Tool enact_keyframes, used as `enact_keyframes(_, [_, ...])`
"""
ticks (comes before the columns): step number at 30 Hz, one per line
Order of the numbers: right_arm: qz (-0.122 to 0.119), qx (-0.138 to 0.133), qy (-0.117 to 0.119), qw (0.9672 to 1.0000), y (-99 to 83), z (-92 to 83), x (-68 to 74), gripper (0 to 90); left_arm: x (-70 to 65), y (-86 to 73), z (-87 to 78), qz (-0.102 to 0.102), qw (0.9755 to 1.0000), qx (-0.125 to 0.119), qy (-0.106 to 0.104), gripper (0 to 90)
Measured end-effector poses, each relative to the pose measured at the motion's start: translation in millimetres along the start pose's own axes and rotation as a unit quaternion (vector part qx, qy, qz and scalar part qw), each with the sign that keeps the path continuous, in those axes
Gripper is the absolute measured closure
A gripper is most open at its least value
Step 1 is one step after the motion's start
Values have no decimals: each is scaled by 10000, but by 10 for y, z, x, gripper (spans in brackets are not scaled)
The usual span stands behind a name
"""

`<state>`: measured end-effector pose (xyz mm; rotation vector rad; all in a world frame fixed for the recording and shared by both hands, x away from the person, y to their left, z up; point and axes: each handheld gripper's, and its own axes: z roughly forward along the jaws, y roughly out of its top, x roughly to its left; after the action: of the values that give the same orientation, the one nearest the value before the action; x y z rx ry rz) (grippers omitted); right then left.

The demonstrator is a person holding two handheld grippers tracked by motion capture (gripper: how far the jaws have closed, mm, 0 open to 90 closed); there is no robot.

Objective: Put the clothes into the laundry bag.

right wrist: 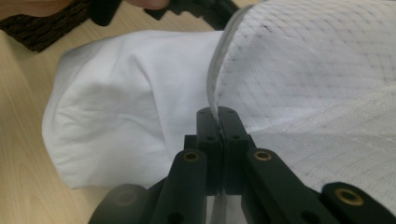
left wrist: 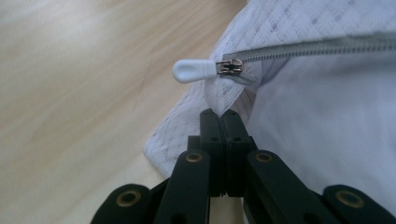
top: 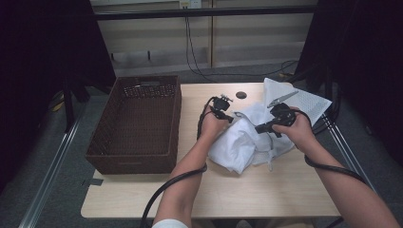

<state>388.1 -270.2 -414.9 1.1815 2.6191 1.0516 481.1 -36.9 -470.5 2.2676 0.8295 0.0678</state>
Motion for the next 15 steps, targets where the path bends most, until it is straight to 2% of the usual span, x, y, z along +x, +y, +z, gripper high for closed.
enact_keyframes(3, [-31, -1, -23, 10000, 19, 11, 0, 889, -8, -74, -93, -14, 10000, 85, 30, 900])
enact_keyframes(7, [-28, 10, -101, 9999, 43, 11, 49, 884, -66, -157, -236, -342, 9993, 81, 123, 900])
enact_keyframes(12, [-74, 16, -146, 9999, 80, 36, 82, 875, -174, -340, -386, -509, 9985, 122, 187, 900])
enact_keyframes(15, [-82, 17, -132, 9999, 89, 56, 137, 845, -207, -449, -464, -585, 9980, 169, 142, 900])
